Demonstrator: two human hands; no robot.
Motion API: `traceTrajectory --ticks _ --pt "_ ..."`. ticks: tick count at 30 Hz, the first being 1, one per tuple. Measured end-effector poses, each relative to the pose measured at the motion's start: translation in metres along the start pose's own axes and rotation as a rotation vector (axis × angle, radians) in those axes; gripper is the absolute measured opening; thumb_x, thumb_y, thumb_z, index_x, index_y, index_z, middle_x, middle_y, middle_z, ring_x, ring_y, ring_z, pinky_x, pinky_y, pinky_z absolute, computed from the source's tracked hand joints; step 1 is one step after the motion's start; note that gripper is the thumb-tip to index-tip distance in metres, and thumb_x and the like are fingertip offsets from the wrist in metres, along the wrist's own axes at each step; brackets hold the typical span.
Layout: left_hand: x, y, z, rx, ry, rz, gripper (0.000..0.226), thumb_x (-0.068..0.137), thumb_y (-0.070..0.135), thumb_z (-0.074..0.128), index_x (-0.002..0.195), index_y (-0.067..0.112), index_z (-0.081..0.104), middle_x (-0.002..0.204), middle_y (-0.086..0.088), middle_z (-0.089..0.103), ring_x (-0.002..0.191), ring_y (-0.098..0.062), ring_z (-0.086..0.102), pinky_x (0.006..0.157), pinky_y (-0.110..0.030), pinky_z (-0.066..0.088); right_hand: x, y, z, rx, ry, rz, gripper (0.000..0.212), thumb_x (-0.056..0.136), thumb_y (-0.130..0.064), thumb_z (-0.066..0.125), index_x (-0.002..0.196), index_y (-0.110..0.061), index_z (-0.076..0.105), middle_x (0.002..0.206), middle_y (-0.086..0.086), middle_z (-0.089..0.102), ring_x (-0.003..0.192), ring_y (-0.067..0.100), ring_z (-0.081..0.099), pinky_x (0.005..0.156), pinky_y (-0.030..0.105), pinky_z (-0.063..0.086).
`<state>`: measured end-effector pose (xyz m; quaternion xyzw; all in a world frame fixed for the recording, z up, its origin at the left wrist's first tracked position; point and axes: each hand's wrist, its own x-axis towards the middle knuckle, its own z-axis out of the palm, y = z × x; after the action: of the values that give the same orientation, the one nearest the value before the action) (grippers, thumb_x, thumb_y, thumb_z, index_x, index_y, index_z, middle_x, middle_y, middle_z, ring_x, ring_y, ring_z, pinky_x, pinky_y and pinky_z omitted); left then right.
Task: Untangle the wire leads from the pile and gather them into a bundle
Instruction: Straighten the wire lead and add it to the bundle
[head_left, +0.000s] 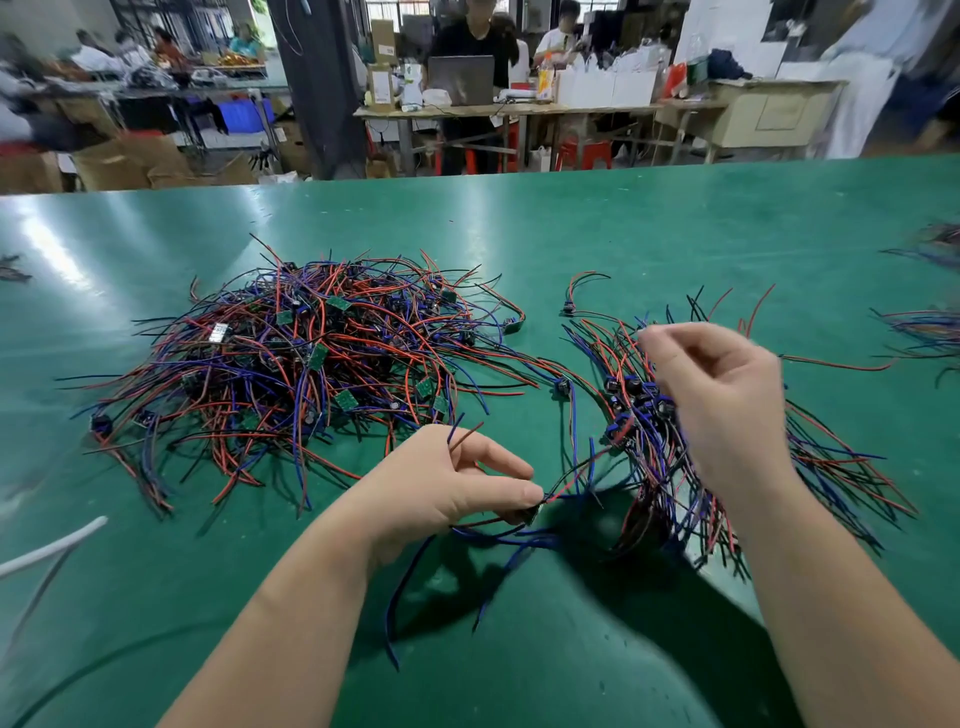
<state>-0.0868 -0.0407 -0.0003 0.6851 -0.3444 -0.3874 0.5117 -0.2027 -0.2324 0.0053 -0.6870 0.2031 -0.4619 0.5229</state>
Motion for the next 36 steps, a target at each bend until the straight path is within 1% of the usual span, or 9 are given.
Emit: traceTrajectory --ticks 4,6,9,12,17,23,28,31,36 --pt "0.003 -0.002 -0.003 0.01 0.154 0.029 0.049 0.051 0.034 0.087 0.089 0.012 0.065 0.061 -0.005 0.067 0.051 -0.006 0.051 0.047 -0.014 0.035 -0.024 -0.004 0.025 -0.216 -0.616 -0.028 0.004 0.08 -0.023 0.075 0.078 -0.019 0.073 0.069 0.005 0.07 0.058 0.016 0.056 0.057 0.027 0.045" --pt "0.006 -0.005 -0.006 0.016 0.199 0.051 0.051 0.049 0.029 0.092 0.088 0.013 0.064 0.061 -0.005 0.068 0.054 -0.01 0.053 0.05 -0.014 0.037 -0.029 -0.001 0.03 -0.271 -0.755 0.01 0.008 0.083 -0.021 0.071 0.079 -0.015 0.073 0.065 0.008 0.068 0.053 0.01 0.056 0.054 0.023 0.045" --pt "0.005 -0.005 -0.006 -0.008 0.201 0.106 0.046 0.053 0.026 0.09 0.087 0.013 0.063 0.062 -0.005 0.069 0.055 -0.011 0.057 0.055 -0.015 0.043 -0.028 -0.001 0.027 -0.128 -0.794 0.137 0.019 0.08 -0.028 0.068 0.077 -0.009 0.07 0.059 0.016 0.064 0.051 0.014 0.057 0.052 0.025 0.046" --pt "0.002 0.001 0.001 -0.075 0.184 0.162 0.043 0.055 0.024 0.088 0.087 0.01 0.064 0.061 -0.001 0.067 0.052 -0.006 0.056 0.052 -0.013 0.044 -0.028 -0.008 0.024 0.024 -0.828 0.229 0.018 0.081 -0.029 0.062 0.072 -0.015 0.067 0.054 0.004 0.063 0.046 0.013 0.056 0.047 0.018 0.042" --pt "0.003 0.009 -0.001 -0.452 0.173 0.133 0.019 0.067 0.015 0.074 0.085 0.014 0.067 0.067 -0.006 0.068 0.037 -0.003 0.03 0.038 -0.013 0.027 -0.035 -0.01 0.027 0.072 -0.944 0.348 0.018 0.093 -0.025 0.052 0.086 -0.014 0.065 0.083 0.005 0.074 0.048 0.014 0.058 0.049 0.02 0.045" --pt "0.002 0.009 -0.008 -0.846 0.105 0.178 0.04 0.07 0.019 0.059 0.109 0.009 0.064 0.092 -0.008 0.071 0.059 -0.009 0.055 0.052 -0.016 0.046 -0.037 -0.011 0.029 0.015 -1.021 0.346 0.012 0.08 -0.009 0.073 0.083 -0.021 0.073 0.068 -0.001 0.068 0.049 0.013 0.058 0.05 0.019 0.047" --pt "0.009 0.008 0.008 -0.733 0.212 0.171 0.045 0.069 0.017 0.065 0.114 0.014 0.063 0.121 -0.005 0.064 0.104 -0.021 0.062 0.078 -0.025 0.055 -0.033 -0.014 0.032 0.282 -0.736 0.396 0.01 0.067 -0.004 0.078 0.072 -0.012 0.073 0.069 0.012 0.066 0.042 0.011 0.053 0.041 0.017 0.041" --pt "0.01 0.005 0.026 -0.356 0.205 0.132 0.04 0.068 0.037 0.063 0.104 0.02 0.065 0.108 -0.004 0.071 0.099 -0.019 0.064 0.084 -0.027 0.049 -0.023 -0.02 0.03 0.547 -0.447 0.537 0.004 0.062 -0.012 0.07 0.066 -0.014 0.072 0.067 0.007 0.067 0.039 0.006 0.053 0.032 0.01 0.032" --pt "0.002 0.003 0.043 -0.273 0.041 0.218 0.05 0.07 0.033 0.061 0.115 0.013 0.064 0.1 -0.008 0.073 0.081 -0.006 0.067 0.07 -0.009 0.046 -0.009 -0.024 0.015 0.956 -0.144 0.77 0.013 0.062 -0.01 0.068 0.076 -0.009 0.065 0.073 0.006 0.066 0.042 0.003 0.06 0.03 0.007 0.036"
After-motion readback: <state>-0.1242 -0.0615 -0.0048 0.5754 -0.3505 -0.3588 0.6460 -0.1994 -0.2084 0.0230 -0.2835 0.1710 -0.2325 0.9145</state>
